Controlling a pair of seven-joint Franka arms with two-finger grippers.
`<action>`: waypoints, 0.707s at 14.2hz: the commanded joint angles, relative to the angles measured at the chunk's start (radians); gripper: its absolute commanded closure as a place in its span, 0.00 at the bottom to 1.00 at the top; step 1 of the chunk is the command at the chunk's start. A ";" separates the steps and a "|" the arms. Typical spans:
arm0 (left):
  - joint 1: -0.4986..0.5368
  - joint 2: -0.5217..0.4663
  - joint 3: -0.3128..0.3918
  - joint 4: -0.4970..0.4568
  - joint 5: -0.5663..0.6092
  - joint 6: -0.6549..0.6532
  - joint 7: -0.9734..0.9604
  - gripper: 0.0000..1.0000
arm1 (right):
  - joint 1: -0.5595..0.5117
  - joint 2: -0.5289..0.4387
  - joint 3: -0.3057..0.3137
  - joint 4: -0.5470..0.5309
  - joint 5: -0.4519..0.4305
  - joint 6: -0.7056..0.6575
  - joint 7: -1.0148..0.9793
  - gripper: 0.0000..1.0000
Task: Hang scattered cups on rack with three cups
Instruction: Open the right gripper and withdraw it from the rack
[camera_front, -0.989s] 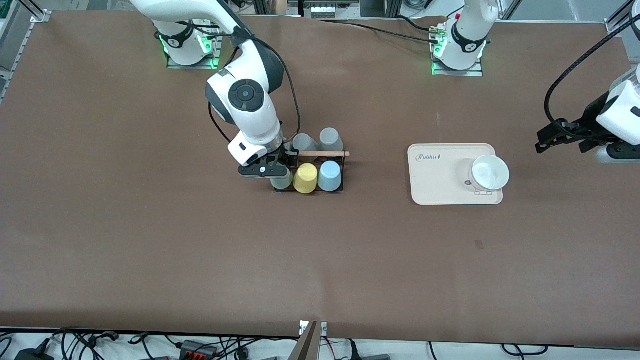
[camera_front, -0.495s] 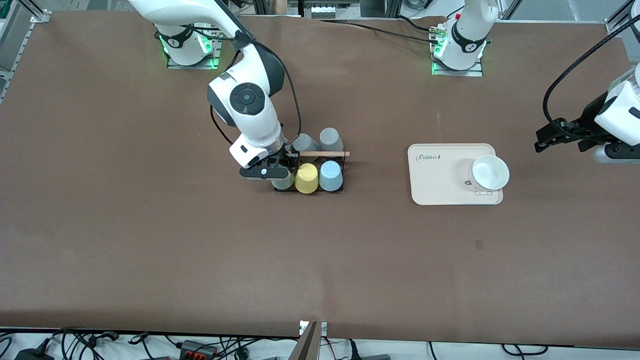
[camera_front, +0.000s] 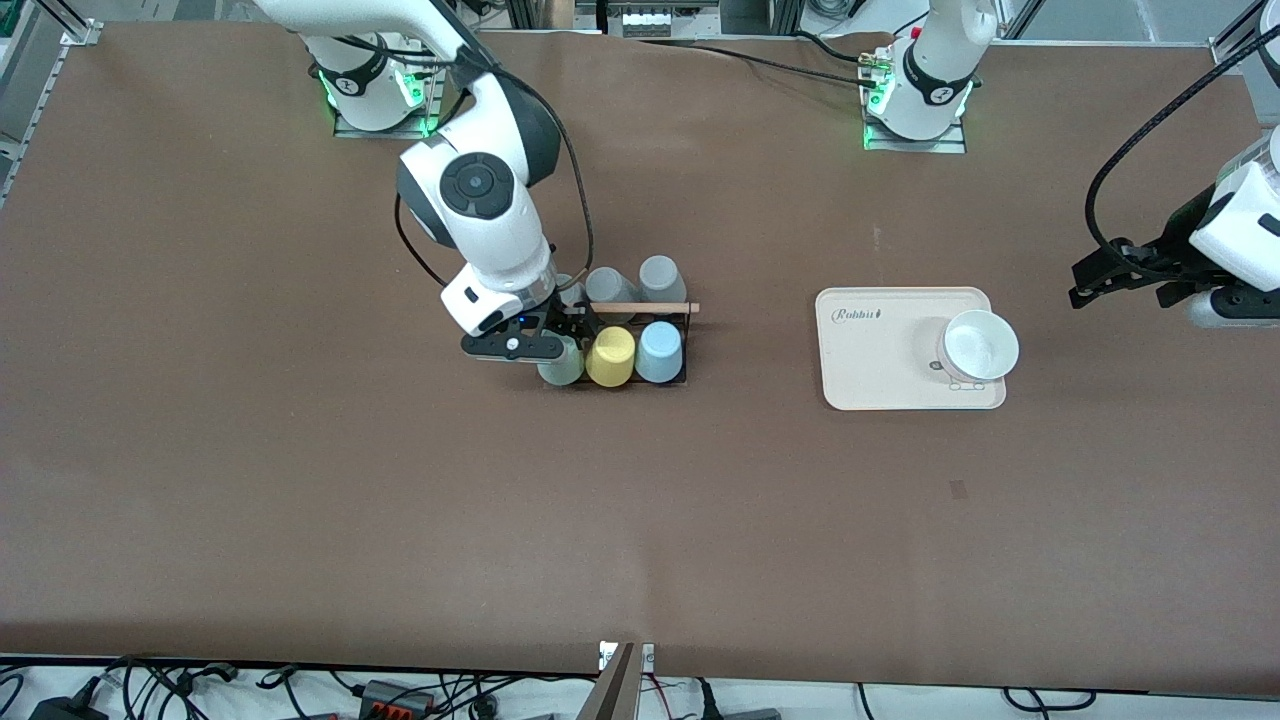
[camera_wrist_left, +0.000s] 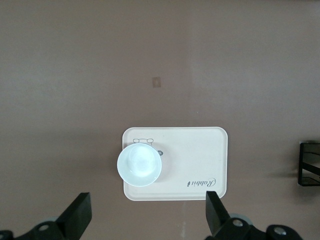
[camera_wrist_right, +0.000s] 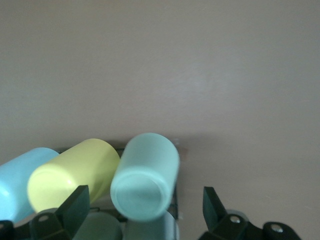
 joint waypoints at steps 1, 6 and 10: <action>0.007 -0.012 -0.006 -0.012 0.005 -0.019 0.011 0.00 | -0.029 -0.044 0.002 0.112 0.007 -0.193 -0.041 0.00; 0.003 -0.012 -0.007 -0.010 0.005 -0.008 0.012 0.00 | -0.185 -0.180 -0.018 0.151 0.059 -0.346 -0.254 0.00; -0.001 -0.010 -0.006 -0.010 0.006 0.017 0.012 0.00 | -0.386 -0.256 -0.021 0.137 0.061 -0.412 -0.455 0.00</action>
